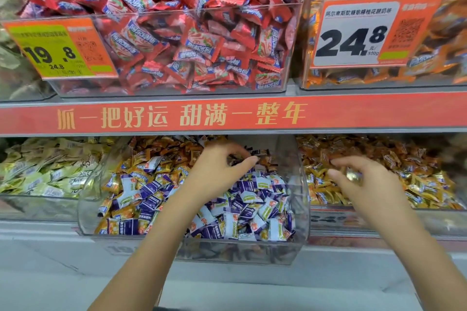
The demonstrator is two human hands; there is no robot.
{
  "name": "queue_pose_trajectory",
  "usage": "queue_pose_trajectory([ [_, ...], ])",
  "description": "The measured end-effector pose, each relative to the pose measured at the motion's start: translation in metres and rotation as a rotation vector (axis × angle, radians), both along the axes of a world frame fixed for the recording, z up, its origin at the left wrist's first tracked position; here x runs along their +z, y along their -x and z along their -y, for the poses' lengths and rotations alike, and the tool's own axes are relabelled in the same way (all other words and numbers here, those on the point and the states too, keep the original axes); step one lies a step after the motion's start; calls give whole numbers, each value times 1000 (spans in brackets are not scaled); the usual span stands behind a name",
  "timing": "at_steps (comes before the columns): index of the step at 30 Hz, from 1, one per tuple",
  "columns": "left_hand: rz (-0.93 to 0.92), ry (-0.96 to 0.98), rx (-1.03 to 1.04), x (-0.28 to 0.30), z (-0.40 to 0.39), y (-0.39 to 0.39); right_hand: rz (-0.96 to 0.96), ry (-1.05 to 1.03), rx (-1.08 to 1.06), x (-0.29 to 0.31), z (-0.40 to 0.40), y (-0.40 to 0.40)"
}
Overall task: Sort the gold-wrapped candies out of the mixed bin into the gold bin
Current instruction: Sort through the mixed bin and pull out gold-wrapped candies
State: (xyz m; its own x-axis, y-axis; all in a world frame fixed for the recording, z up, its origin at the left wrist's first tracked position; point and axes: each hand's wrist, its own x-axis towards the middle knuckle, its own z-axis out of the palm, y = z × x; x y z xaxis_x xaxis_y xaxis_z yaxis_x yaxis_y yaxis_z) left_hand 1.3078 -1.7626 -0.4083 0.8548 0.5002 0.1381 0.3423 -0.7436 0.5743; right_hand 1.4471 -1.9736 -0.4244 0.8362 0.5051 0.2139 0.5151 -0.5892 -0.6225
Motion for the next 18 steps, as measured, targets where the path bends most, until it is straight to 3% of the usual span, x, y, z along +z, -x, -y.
queue_pose_trajectory([
  [8, -626, -358, -457, -43, -35, -123, -140, 13, 22, -8, -6, -6],
  [13, -670, -243, -545, -51, -44, -140, -180, -50, 44, -10, -4, -12],
  [18, -551, -26, -512, -65, -44, -130, -196, -120, 79, -8, -8, -11],
])
